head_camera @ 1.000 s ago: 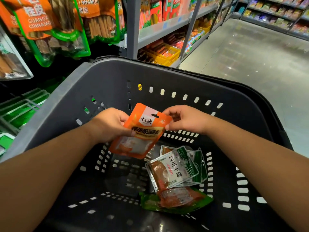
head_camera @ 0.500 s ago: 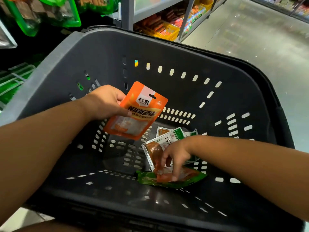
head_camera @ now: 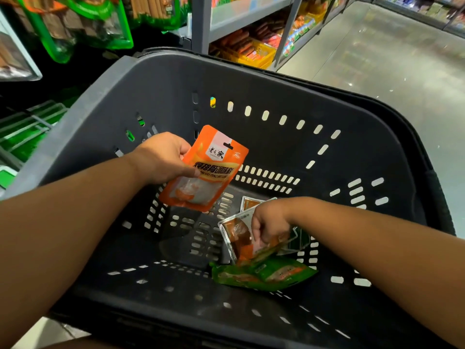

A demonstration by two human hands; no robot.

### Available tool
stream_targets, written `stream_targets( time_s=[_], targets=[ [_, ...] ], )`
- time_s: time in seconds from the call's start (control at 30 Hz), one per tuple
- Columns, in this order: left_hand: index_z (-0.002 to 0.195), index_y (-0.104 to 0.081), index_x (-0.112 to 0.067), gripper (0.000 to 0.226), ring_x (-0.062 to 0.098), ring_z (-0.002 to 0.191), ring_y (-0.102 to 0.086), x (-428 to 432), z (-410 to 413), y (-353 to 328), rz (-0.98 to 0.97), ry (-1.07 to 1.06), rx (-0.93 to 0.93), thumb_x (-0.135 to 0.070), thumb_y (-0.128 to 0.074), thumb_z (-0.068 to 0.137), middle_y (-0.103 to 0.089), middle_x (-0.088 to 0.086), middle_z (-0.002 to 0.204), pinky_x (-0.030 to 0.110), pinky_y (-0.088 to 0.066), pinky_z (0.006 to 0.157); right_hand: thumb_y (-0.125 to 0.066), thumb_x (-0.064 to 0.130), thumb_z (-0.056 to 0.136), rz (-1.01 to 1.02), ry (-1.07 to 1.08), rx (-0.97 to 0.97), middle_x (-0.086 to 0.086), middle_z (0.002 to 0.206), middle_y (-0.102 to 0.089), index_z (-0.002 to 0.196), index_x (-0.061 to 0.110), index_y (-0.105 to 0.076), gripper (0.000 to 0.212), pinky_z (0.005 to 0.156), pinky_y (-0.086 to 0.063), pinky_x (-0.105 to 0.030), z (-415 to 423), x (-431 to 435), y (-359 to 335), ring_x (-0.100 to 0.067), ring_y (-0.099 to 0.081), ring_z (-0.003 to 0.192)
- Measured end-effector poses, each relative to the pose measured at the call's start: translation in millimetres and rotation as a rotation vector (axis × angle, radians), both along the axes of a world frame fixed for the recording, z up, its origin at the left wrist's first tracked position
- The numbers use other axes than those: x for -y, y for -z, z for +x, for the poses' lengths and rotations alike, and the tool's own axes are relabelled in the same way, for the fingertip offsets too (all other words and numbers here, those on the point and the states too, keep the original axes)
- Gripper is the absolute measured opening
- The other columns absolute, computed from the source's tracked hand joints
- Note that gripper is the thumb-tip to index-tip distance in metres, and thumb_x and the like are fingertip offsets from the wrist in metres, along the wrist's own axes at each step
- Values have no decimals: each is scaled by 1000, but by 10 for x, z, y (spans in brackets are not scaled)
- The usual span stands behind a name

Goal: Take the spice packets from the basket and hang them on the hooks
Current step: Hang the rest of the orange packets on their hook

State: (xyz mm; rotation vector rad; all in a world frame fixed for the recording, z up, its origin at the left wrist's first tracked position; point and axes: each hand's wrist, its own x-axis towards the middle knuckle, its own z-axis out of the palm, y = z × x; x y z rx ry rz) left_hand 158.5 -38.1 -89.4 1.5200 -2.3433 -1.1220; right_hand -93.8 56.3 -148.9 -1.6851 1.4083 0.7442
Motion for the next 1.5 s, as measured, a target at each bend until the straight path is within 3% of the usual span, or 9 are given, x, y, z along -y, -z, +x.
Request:
stream_targets(
  time_s=[0.17, 0.33, 0.47, 0.6, 0.87, 1.03, 1.2, 1.37, 1.5],
  targets=[
    [103, -79, -19, 19, 17, 94, -74, 59, 30, 58, -27, -44, -25, -27, -82, 85, -79, -2, 98, 39, -56, 97, -69, 11, 94, -133, 193, 223, 6, 91, -72, 87, 26, -70, 16, 93, -59, -47, -130, 318, -340, -25, -73, 98],
    [110, -75, -21, 30, 19, 101, -73, 79, 40, 130, 65, -68, -122, -29, -81, 82, -79, -2, 104, 45, -54, 103, -68, 7, 95, -407, 300, 447, 6, 78, -69, 93, 12, -70, 6, 72, -54, -31, -125, 470, -739, -8, -66, 71],
    [112, -72, -26, 32, 17, 107, -72, 36, 19, 109, 157, -54, -191, -35, -74, 82, -78, -5, 110, 45, -52, 106, -69, 18, 96, -613, 360, 542, -6, 89, -75, 94, 17, -72, 4, 77, -60, -33, -94, 494, -999, -20, -73, 81],
    [119, -68, -32, 26, 12, 111, -71, 3, 3, 87, 198, -23, -278, -20, -69, 96, -76, -9, 117, 44, -50, 108, -70, 34, 95, -819, 387, 511, 7, 88, -74, 87, 23, -74, 14, 79, -57, -28, -58, 500, -1083, -5, -70, 84],
    [128, -59, -36, 33, 5, 117, -65, -62, 0, 1, 179, -10, -324, -17, -62, 101, -71, -13, 125, 38, -48, 111, -71, 26, 95, -888, 254, 531, 21, 125, -61, 91, 21, -73, 7, 93, -40, -11, -151, 574, -1146, 15, -52, 113],
    [119, -61, -40, 28, 1, 109, -69, -100, -30, -56, 191, 11, -351, -18, -60, 102, -73, -15, 118, 35, -53, 104, -69, 31, 97, -803, 285, 555, 17, 95, -71, 90, 29, -71, 7, 78, -51, -20, -112, 535, -1217, 1, -66, 93],
    [126, -66, -22, 24, 23, 113, -72, -146, -82, -60, 371, -72, -575, -23, -53, 105, -76, 2, 119, 50, -49, 108, -70, 32, 96, -941, 379, 569, 7, 91, -74, 87, 28, -69, 10, 78, -60, -32, 20, 508, -1154, -7, -71, 87],
    [126, -66, -15, 32, 13, 105, -74, -253, -165, -165, 344, 17, -600, -26, -63, 96, -78, 1, 114, 20, -58, 87, -71, 34, 95, -1018, 468, 608, 8, 85, -74, 86, 29, -67, 11, 74, -60, -30, 94, 491, -1124, -5, -72, 81],
    [119, -71, -23, 35, 9, 100, -75, -271, -146, -174, 273, 72, -486, -29, -79, 86, -79, -8, 109, 22, -57, 88, -77, 36, 89, -1064, 543, 624, 6, 78, -71, 82, 25, -67, 16, 68, -60, -29, 184, 472, -1066, -8, -71, 76]
  ],
)
